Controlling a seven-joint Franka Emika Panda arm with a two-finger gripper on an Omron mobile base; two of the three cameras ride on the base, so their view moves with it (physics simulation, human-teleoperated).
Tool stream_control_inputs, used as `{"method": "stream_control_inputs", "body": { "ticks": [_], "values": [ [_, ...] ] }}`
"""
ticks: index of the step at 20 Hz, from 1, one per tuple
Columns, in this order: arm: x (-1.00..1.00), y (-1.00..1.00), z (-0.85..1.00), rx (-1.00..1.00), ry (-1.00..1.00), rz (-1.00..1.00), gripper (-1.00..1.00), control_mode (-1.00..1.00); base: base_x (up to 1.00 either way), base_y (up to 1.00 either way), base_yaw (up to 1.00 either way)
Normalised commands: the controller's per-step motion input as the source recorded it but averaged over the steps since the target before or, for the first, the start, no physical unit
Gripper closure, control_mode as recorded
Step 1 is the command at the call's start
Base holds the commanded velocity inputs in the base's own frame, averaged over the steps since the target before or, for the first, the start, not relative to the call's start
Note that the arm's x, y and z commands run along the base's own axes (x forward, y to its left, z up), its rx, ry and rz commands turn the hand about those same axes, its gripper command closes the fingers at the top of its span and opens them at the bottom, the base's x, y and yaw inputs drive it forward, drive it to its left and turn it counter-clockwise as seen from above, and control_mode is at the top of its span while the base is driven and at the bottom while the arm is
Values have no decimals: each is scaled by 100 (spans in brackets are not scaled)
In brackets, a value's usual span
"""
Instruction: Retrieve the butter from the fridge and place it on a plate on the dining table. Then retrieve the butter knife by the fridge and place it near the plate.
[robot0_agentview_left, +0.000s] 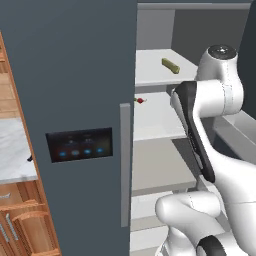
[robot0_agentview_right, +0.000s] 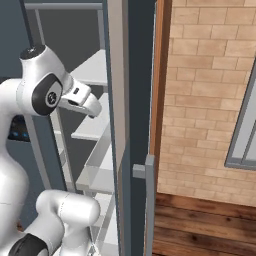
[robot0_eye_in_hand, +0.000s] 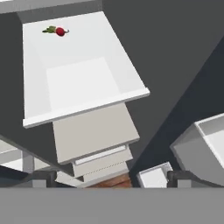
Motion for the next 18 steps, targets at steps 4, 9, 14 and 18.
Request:
{"method": "stream_control_inputs", "body": {
  "ticks": [4, 9, 14, 18],
  "values": [
    [1, -2, 35, -2, -22, 0, -100, -100, 0, 0, 0],
    [15, 0, 60, 0, -22, 0, -100, -100, 0, 0, 0],
    [22, -1, 64, 2, -6, 0, -100, -100, 0, 0, 0],
    [38, -30, 4, 3, 3, 1, -100, -100, 0, 0, 0]
  ]
}}
